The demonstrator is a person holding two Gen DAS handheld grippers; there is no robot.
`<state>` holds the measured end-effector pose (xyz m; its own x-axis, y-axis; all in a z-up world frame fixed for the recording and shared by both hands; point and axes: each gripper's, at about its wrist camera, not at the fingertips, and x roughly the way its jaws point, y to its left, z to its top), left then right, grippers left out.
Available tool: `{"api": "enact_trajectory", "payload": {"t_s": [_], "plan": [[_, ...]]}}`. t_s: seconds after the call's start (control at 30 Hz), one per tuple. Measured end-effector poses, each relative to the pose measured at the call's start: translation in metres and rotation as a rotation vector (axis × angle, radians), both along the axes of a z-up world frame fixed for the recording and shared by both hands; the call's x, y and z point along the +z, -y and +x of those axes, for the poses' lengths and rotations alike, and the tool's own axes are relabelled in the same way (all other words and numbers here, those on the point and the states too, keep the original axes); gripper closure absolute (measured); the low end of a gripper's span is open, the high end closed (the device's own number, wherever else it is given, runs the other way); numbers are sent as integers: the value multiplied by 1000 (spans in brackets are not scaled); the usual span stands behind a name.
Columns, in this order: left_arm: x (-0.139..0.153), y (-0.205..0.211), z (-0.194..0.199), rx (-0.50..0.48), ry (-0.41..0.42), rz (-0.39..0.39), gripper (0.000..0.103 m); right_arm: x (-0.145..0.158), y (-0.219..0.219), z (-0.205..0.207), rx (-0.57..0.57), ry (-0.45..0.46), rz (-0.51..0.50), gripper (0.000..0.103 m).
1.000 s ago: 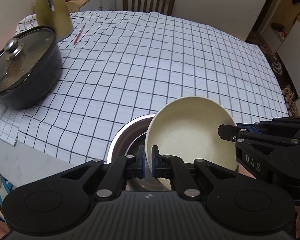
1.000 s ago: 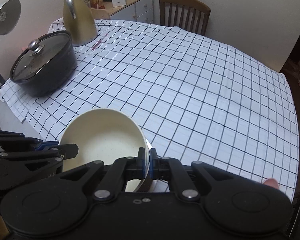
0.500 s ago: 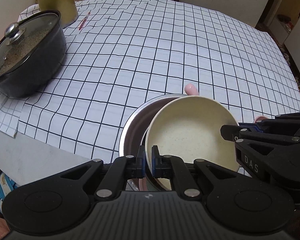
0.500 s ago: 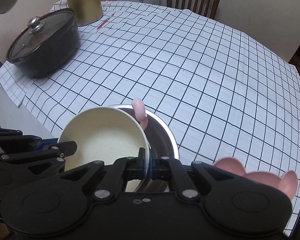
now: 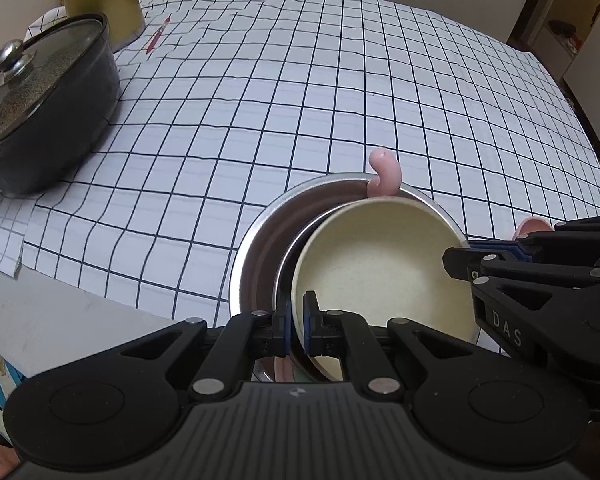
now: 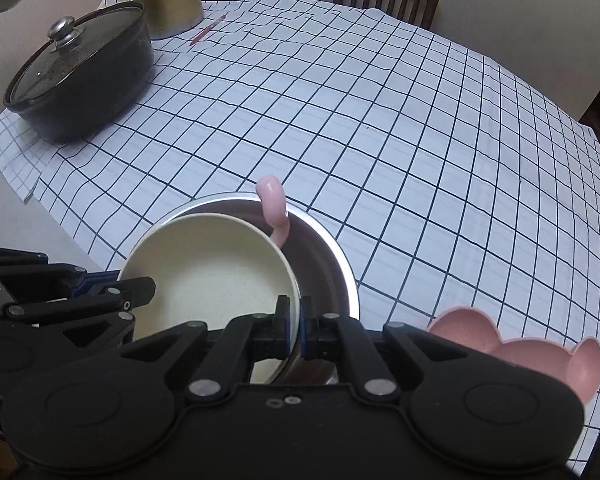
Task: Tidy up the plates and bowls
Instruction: 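Lift the cream bowl with both grippers and lower it into the pink-handled pot, then open both grippers and lift them off the cream bowl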
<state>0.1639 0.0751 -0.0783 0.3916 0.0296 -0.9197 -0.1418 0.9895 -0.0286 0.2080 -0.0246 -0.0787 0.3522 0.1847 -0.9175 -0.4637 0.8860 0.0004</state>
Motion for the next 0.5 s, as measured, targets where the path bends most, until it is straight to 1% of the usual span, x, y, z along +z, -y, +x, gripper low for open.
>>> {"api": "enact_trajectory", "payload": {"t_s": [0.23,0.37,0.43,0.5], "plan": [[0,-1,1,-19,6,-8,98,-1,-1,1,-1,-9,5,86],[1,-2,-2,-23,17,-11,98,1,-1,-2,9,-18,22,83],[3,-1,-4,-28,22,-9,97,3,0,-4,15,-18,31,78],[4,-2,-6,-30,28,-15,97,6,1,-7,18,-16,41,76]]}}
